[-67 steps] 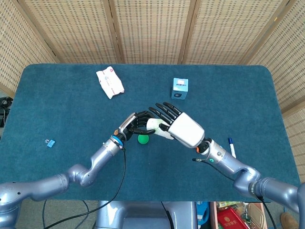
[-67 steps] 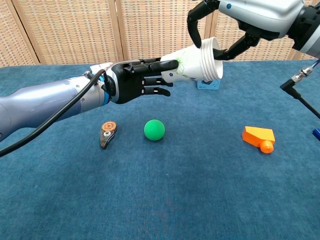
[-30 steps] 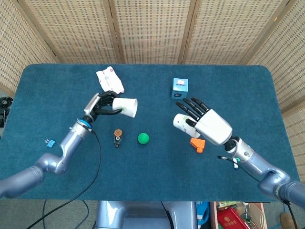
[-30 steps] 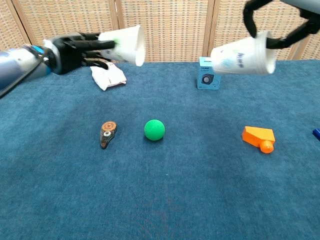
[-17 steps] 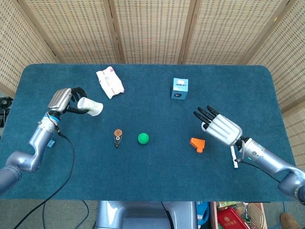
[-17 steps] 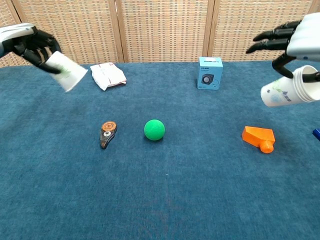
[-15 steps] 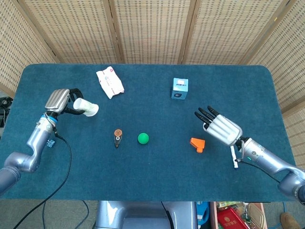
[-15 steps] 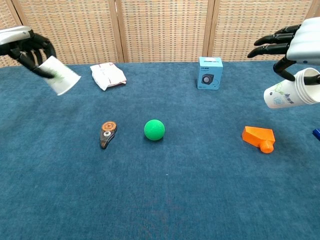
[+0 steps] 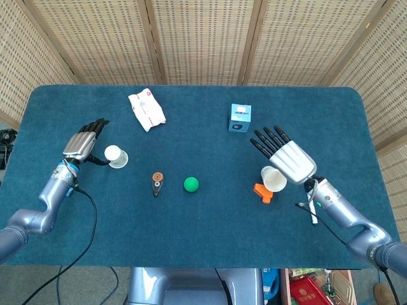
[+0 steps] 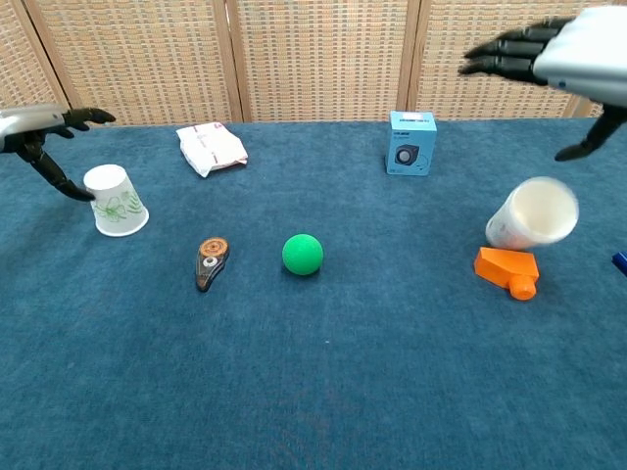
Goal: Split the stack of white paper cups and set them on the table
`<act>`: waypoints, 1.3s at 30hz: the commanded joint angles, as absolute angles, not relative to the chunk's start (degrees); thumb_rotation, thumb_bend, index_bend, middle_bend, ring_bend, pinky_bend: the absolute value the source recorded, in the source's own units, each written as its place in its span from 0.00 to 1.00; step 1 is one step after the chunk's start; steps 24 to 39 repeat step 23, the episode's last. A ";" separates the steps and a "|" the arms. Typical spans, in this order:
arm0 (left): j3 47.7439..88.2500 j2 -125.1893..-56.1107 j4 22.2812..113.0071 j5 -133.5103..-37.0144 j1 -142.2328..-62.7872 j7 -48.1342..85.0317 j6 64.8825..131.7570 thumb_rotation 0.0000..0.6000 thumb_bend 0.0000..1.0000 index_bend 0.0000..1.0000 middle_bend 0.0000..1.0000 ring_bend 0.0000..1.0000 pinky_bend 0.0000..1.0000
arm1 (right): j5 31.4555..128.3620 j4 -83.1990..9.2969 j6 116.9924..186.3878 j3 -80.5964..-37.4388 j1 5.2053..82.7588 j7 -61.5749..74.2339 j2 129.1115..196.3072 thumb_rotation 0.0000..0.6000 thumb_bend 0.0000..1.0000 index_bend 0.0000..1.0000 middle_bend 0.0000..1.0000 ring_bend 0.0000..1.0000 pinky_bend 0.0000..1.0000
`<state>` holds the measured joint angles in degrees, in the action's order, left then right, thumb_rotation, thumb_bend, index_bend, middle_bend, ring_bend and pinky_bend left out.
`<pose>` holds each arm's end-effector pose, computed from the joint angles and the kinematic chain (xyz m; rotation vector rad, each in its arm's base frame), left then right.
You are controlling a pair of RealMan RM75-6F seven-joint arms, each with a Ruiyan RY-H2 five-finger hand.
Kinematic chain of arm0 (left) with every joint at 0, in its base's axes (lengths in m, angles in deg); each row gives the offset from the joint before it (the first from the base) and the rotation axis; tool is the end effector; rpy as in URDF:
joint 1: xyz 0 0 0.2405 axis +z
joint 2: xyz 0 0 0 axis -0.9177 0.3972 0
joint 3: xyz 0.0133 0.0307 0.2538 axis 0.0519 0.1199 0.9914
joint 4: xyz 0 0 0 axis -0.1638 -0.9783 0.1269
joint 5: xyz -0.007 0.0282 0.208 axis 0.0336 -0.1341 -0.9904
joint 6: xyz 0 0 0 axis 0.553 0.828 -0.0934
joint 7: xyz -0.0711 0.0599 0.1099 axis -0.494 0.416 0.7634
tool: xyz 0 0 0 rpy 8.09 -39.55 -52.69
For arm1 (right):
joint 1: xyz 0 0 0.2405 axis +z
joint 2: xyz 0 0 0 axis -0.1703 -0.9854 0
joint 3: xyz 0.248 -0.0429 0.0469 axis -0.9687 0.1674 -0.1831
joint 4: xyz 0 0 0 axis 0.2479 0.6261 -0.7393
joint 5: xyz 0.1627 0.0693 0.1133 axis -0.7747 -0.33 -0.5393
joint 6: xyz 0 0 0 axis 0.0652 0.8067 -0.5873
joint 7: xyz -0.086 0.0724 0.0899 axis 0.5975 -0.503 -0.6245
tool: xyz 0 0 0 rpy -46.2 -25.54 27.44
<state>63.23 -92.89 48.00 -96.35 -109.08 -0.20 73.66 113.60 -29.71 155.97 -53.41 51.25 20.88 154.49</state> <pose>-0.2656 0.4316 0.0657 -1.5810 -1.1723 -0.8611 -0.1943 -0.3752 0.1005 1.9463 -0.0490 0.8429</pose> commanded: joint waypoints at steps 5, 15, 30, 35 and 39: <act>61.47 -82.97 63.14 -93.48 -102.69 1.07 83.56 1.00 0.08 0.00 0.00 0.00 0.00 | 109.48 -39.55 164.94 -57.09 46.20 19.00 152.91 1.00 0.00 0.00 0.00 0.00 0.11; 65.92 -75.57 83.75 -94.33 -87.35 12.62 107.21 1.00 0.08 0.00 0.00 0.00 0.00 | 106.35 -51.93 181.54 -53.14 29.71 15.06 149.25 1.00 0.00 0.00 0.00 0.00 0.00; 69.88 -75.37 88.49 -100.84 -80.89 16.25 117.58 1.00 0.08 0.00 0.00 0.00 0.00 | 105.85 -48.75 186.24 -51.45 23.09 12.90 151.89 1.00 0.00 0.00 0.00 0.00 0.00; 69.88 -75.37 88.49 -100.84 -80.89 16.25 117.58 1.00 0.08 0.00 0.00 0.00 0.00 | 105.85 -48.75 186.24 -51.45 23.09 12.90 151.89 1.00 0.00 0.00 0.00 0.00 0.00; 69.88 -75.37 88.49 -100.84 -80.89 16.25 117.58 1.00 0.08 0.00 0.00 0.00 0.00 | 105.85 -48.75 186.24 -51.45 23.09 12.90 151.89 1.00 0.00 0.00 0.00 0.00 0.00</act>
